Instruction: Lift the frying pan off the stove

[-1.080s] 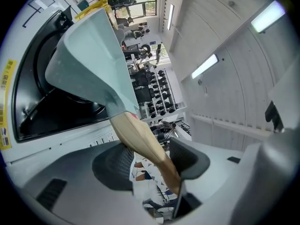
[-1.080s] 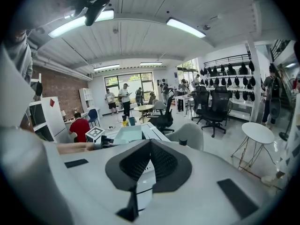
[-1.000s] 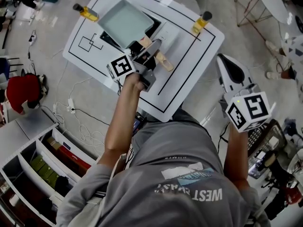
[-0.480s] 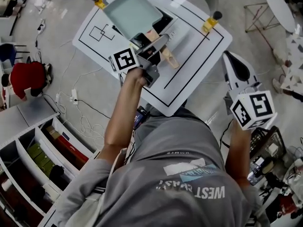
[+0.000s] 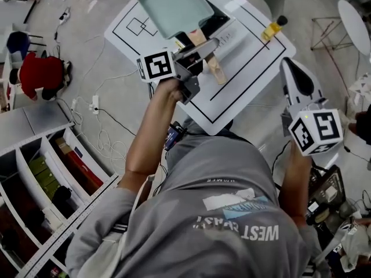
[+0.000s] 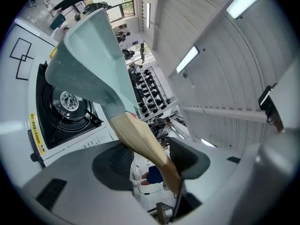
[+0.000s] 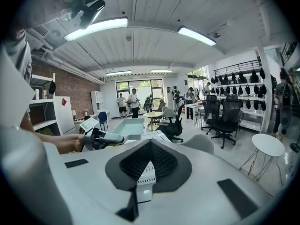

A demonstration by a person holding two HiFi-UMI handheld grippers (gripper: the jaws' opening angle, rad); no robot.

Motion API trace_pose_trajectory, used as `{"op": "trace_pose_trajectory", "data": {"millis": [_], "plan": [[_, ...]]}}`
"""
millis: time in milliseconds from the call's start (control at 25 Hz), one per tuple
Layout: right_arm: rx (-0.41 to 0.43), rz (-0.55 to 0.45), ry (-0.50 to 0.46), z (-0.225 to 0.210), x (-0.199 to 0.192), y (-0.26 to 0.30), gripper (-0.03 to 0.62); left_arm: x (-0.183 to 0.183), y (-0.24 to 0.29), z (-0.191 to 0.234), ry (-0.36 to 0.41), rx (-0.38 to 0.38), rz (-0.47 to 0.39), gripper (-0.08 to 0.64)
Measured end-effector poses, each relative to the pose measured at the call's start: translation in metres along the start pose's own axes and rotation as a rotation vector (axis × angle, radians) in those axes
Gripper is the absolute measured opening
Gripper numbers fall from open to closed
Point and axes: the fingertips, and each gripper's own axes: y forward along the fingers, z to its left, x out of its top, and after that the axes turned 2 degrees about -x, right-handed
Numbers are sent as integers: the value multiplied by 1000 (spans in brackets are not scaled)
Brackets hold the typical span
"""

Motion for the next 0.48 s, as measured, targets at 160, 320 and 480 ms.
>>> {"op": "trace_pose_trajectory", "data": {"millis": [160,320,480], "plan": [[6,-11,-21,5,6,0,11,-4,-9,-14,-23,-7,-10,232],[8,-38,-39,12,11,-4,11,-13,-20,-32,-1,-10,-4,232],[0,-77,-73,14,21,-7,11,-20,-29,-53,32,-40,2,232]]}}
